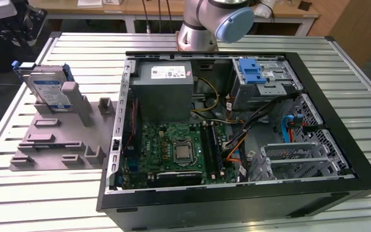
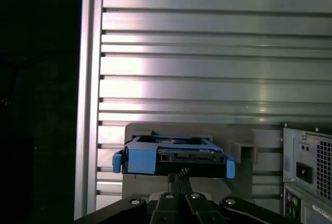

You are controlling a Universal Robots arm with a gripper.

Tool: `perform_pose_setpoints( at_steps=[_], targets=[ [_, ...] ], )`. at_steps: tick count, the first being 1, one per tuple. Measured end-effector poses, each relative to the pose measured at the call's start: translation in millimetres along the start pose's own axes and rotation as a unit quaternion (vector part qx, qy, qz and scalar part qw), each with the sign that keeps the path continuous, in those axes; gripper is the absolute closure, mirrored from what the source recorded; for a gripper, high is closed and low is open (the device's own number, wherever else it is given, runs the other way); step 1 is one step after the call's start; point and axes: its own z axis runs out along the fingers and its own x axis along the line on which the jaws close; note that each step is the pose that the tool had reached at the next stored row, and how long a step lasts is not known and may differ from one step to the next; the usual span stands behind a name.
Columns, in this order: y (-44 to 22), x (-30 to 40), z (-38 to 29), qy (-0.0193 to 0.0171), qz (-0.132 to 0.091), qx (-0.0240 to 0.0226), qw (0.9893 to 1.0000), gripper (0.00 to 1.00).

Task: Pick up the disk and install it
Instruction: 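Reach for the disk, then pick up the disk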

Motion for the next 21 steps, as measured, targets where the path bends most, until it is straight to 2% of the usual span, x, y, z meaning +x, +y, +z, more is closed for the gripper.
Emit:
perform_pose_setpoints(
  at_steps=[9, 21],
  targets=[
    [0.8, 23.7, 1.9, 0.0010, 0.000, 0.0000, 1.0000, 0.89],
    [0.8, 25.4, 2.0, 0.0009, 0.000, 0.0000, 1.0000, 0.89]
  ],
)
